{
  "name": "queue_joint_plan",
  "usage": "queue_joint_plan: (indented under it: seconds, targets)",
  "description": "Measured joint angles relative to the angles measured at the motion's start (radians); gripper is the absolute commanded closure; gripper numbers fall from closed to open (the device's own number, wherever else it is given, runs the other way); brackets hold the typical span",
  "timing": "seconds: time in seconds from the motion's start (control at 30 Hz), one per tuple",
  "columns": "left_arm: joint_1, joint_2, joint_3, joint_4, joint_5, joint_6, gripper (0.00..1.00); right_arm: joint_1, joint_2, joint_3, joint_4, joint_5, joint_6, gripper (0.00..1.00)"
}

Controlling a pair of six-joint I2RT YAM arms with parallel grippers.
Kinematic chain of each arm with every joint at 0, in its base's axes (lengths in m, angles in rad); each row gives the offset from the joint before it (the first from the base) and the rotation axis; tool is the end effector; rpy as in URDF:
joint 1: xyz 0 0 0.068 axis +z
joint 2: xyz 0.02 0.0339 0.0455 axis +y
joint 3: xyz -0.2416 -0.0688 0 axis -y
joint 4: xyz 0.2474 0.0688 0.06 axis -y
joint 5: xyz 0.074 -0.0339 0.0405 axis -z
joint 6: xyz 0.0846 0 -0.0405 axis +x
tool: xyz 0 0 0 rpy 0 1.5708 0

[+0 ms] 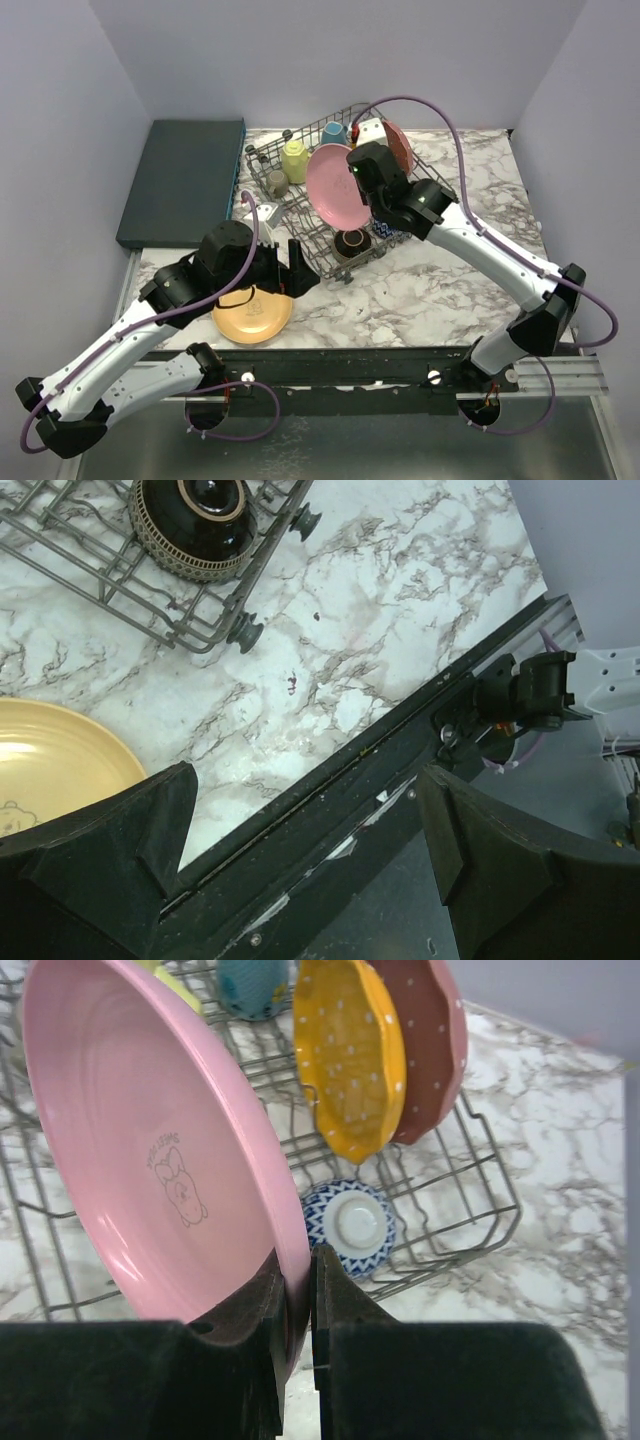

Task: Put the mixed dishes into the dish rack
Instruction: Insert the plate into the dish rack.

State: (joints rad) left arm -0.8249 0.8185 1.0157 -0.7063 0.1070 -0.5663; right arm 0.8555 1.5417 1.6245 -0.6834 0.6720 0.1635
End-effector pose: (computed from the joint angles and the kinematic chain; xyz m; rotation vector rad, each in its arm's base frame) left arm 0.1453 -0.1705 0.3201 0.3557 2.1940 -0.9271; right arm 0.2826 0.2449 0.3560 -0.3314 2.0030 -0.0954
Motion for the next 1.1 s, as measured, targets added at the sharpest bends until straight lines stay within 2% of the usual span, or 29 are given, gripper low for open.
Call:
queue_joint_plan:
  seconds: [0.17,0.37,0.7,1.1]
  targets:
    - [0.000,-0.035,-0.045,0.005,-0.029,0.001,0.01,0.000,0.062,0.005,0.065,0.119,-0.133,1.00]
    - [0.000,-0.085,-0.048,0.008,-0.072,0.018,0.01,-0.006,0.126,0.002,0.246,0.222,-0.326,1.00]
    - [0.000,-0.133,-0.075,0.010,-0.102,0.048,0.01,-0.027,0.263,0.001,0.527,0.304,-0.587,1.00]
    - [0.000,-0.204,-0.128,0.019,-0.128,0.075,0.01,-0.066,0.405,0.039,0.601,0.311,-0.663,1.00]
